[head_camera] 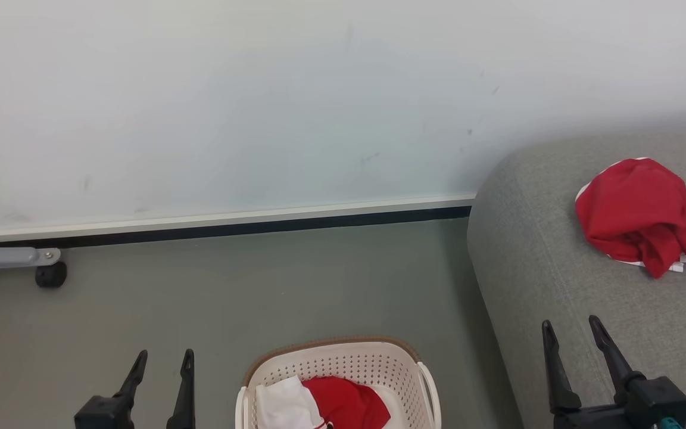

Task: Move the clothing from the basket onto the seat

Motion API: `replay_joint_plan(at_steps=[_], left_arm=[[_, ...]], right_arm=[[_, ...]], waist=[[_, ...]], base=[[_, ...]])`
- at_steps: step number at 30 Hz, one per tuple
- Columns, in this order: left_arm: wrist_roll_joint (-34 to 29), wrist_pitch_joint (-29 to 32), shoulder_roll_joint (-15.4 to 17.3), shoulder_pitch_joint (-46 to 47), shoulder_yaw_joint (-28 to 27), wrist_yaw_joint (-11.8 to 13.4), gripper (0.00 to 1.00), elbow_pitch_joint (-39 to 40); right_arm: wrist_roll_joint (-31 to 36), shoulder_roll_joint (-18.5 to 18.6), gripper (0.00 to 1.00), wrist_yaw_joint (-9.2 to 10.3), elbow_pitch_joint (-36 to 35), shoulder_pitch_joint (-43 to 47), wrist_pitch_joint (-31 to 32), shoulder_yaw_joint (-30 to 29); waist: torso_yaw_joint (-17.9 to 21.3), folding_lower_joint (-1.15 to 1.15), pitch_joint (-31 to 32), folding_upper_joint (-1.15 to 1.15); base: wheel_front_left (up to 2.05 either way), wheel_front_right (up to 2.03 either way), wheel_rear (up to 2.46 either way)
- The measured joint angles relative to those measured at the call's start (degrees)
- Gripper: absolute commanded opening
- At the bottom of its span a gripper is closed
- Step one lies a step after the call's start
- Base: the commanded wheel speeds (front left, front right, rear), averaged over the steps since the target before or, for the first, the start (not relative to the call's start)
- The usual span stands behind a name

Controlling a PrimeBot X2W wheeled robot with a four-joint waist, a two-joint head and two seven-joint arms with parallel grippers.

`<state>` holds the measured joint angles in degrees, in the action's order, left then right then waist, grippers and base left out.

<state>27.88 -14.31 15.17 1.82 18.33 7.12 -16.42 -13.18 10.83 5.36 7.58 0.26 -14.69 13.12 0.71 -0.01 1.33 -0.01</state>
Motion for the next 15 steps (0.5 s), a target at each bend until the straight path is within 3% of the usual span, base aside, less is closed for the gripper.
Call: replay_joint_plan(at_steps=[15], left_arm=[[-3.00,0.00,-1.16,-1.99,-2.81,0.00,1.00,3.99]], right_arm=[[-0.09,-0.42,1.00,0.20,-2.86,2.19,0.00,-1.02]], waist=[[1.05,0.01,0.32,0.01]], base=[[0.00,0.00,0.00]])
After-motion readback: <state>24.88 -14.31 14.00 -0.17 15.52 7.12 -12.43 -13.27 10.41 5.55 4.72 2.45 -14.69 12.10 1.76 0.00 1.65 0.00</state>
